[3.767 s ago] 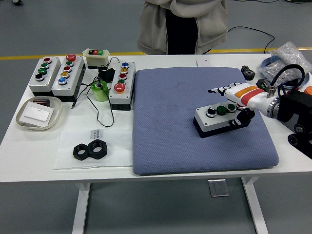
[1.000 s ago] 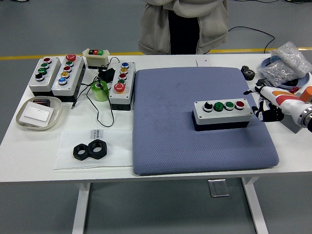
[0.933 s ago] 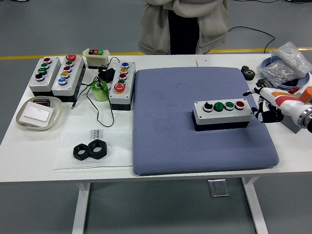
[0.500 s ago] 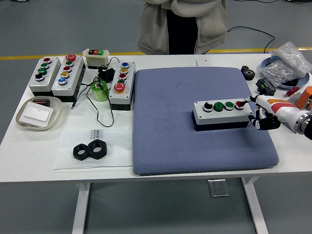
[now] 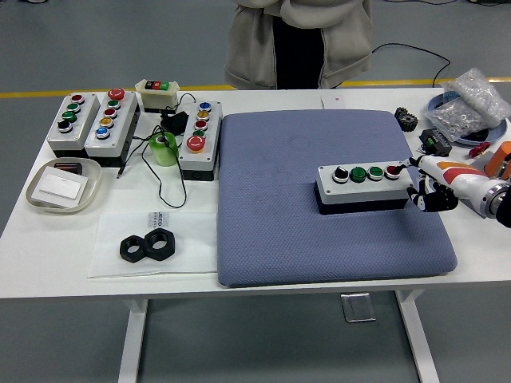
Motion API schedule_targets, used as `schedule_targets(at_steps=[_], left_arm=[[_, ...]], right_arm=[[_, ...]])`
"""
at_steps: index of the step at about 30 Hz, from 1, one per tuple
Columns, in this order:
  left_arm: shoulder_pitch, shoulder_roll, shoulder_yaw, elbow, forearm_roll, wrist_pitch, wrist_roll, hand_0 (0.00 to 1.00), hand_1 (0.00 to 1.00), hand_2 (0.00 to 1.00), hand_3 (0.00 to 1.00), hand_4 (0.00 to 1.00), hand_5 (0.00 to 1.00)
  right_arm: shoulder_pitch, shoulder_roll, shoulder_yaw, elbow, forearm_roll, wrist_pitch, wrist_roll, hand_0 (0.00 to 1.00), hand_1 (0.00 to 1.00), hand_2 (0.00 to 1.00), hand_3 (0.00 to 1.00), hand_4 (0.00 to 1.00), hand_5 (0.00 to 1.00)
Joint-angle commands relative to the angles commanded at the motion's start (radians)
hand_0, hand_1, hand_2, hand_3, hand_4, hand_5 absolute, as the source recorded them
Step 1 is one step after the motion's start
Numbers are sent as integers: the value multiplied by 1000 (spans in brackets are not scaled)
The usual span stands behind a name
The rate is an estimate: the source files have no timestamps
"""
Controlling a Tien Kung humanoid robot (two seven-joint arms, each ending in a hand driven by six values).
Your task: Pick up the button,place it on the desk,press the button,press the button
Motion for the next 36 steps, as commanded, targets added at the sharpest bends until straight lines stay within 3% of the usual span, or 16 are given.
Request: schedule_targets(at_steps=[25, 36], left_arm=[[-8, 1, 6, -1, -10, -1, -1, 695, 830, 889, 832, 646, 998], [-10, 2, 7, -1, -12, -2, -2, 694, 830, 889, 831, 648, 998]], right_arm=[[22, 10, -44, -21, -4, 35, -21, 103, 17, 193, 795, 437, 2], [16, -8, 34, 63, -22, 16, -20, 97, 16, 192, 799, 440, 2]])
